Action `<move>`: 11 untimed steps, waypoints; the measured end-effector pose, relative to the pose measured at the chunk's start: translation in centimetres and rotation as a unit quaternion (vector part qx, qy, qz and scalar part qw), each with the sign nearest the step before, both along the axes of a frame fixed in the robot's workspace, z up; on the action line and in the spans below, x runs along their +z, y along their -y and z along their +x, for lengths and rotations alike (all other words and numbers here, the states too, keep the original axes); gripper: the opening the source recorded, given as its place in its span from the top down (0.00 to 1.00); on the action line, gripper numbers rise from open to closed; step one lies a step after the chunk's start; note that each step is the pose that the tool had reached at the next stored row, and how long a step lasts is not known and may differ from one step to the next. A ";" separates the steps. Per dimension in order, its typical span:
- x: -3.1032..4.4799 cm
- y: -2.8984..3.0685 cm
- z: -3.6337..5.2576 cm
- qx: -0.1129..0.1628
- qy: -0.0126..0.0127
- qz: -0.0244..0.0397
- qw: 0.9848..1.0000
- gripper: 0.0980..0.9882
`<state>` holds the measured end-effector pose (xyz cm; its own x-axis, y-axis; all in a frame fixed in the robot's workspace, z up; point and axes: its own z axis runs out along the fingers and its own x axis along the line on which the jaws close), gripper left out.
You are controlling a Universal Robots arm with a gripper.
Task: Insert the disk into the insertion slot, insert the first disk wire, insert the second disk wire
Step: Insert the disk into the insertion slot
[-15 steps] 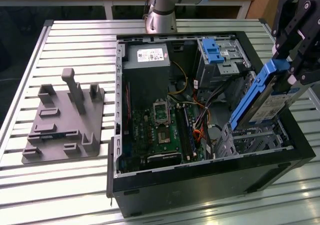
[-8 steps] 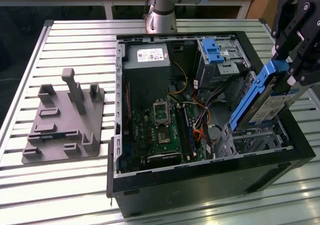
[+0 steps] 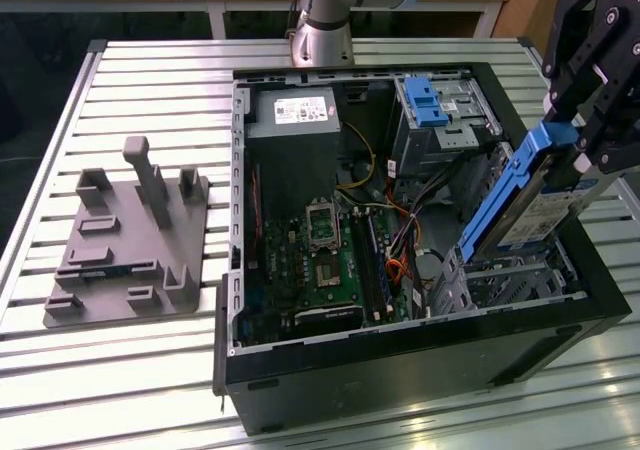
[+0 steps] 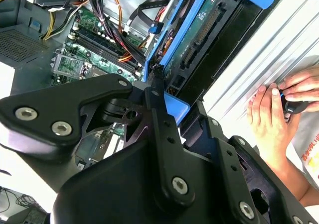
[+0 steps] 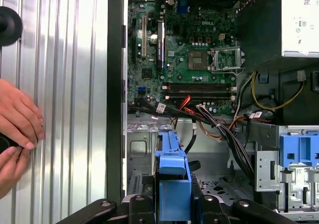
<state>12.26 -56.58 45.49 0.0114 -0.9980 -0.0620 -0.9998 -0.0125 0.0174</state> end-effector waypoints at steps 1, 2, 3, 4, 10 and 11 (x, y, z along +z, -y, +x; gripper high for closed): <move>-0.02 0.00 0.01 0.000 0.000 0.000 1.000 0.70; -0.04 0.00 0.02 0.000 0.000 0.000 1.000 0.70; -0.06 0.00 0.02 0.000 0.000 0.000 1.000 0.70; -0.09 0.00 0.02 0.000 0.000 0.000 1.000 0.70; -0.32 0.00 0.02 0.000 0.000 0.000 1.000 0.70; -0.36 0.00 0.02 0.000 0.000 0.000 1.000 0.70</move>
<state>12.28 -56.58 45.13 0.0114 -0.9980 -0.0617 -0.9998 -0.0125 0.0174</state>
